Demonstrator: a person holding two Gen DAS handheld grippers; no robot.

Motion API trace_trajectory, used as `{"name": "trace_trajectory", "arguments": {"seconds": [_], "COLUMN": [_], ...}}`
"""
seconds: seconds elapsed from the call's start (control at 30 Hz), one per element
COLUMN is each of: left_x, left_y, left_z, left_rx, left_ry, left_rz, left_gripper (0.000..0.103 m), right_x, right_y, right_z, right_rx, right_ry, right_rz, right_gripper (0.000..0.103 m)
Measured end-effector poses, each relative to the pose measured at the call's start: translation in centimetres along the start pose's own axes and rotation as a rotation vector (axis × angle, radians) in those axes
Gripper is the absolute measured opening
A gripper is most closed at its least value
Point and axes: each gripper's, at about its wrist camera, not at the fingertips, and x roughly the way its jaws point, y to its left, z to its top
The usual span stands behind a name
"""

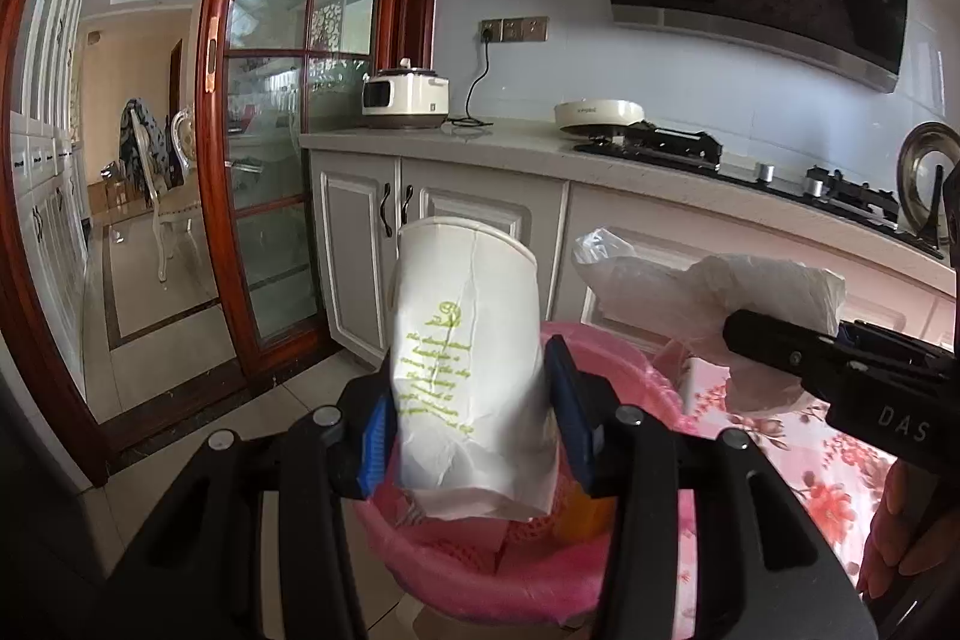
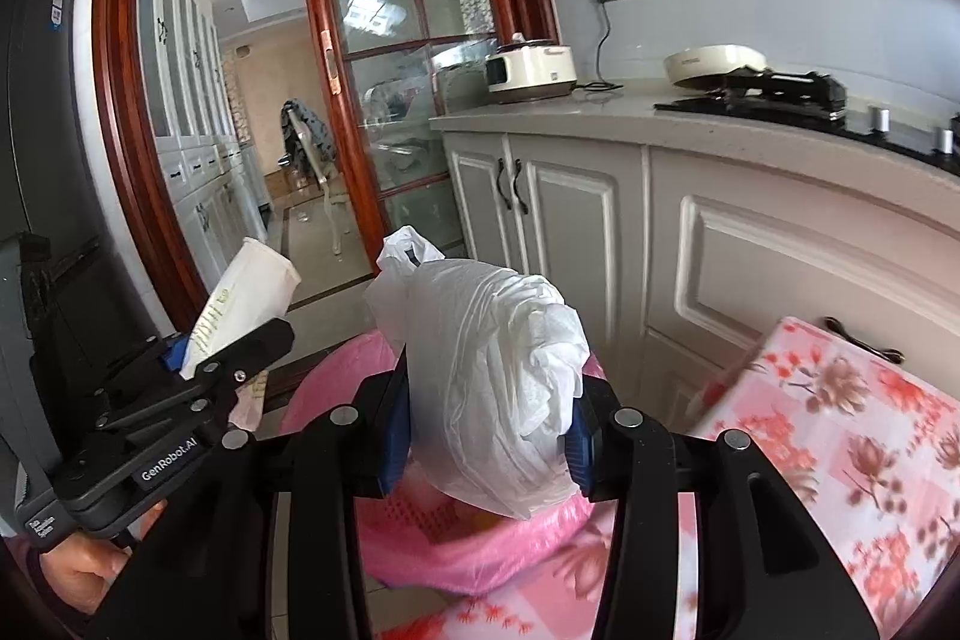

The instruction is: Collect trash

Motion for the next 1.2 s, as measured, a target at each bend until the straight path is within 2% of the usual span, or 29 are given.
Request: {"name": "trace_trajectory", "arguments": {"seconds": [0.2, 0.23, 0.27, 0.3, 0.37, 0.53, 0.67, 0.73, 0.83, 0.93, 1.03, 1.13, 1.2], "left_x": [3.9, 4.6, 5.1, 5.8, 6.3, 6.1, 3.9, 2.2, -0.1, -2.9, -5.8, -8.6, -10.0], "left_y": [1.1, 1.2, 1.3, 1.5, 2.0, 2.6, 2.2, 1.8, 0.8, -0.2, -1.3, -1.9, -2.4], "left_z": [0.0, -0.1, -0.1, -0.3, -0.4, -0.6, -0.6, -0.6, -0.5, -0.5, -0.4, -0.4, -0.5], "left_rx": [-0.046, -0.048, -0.05, -0.061, -0.096, -0.111, -0.104, -0.097, -0.077, -0.043, -0.01, -0.028, -0.039], "left_ry": [0.037, 0.043, 0.046, 0.053, 0.053, 0.053, 0.016, -0.012, -0.012, -0.031, -0.051, -0.048, -0.04], "left_rz": [0.003, 0.004, 0.005, 0.011, 0.027, 0.077, 0.132, 0.163, 0.178, 0.203, 0.196, 0.161, 0.178], "left_gripper": [0.045, 0.045, 0.052, 0.064, 0.074, 0.079, 0.098, 0.098, 0.098, 0.098, 0.098, 0.098, 0.098], "right_x": [3.6, 4.1, 4.7, 5.1, 5.5, 4.2, 1.8, 0.3, -2.1, -4.9, -7.8, -10.2, -11.7], "right_y": [-1.7, -1.9, -2.2, -2.5, -3.1, -4.0, -3.9, -3.7, -2.8, -1.6, -0.5, 0.3, 0.6], "right_z": [0.7, 0.8, 0.9, 0.9, 1.0, 0.9, 0.7, 0.6, 0.5, 0.3, 0.2, -0.1, -0.5], "right_rx": [0.002, 0.003, 0.007, 0.01, 0.026, 0.037, 0.013, 0.009, -0.015, -0.044, -0.066, -0.078, -0.085], "right_ry": [0.016, 0.017, 0.021, 0.025, 0.022, -0.001, -0.017, -0.027, -0.039, -0.061, -0.081, -0.084, -0.087], "right_rz": [0.042, 0.051, 0.072, 0.082, 0.089, 0.085, 0.064, 0.05, 0.029, 0.014, 0.007, 0.008, 0.003], "right_gripper": [0.044, 0.048, 0.057, 0.063, 0.066, 0.066, 0.066, 0.068, 0.072, 0.079, 0.085, 0.085, 0.085]}}
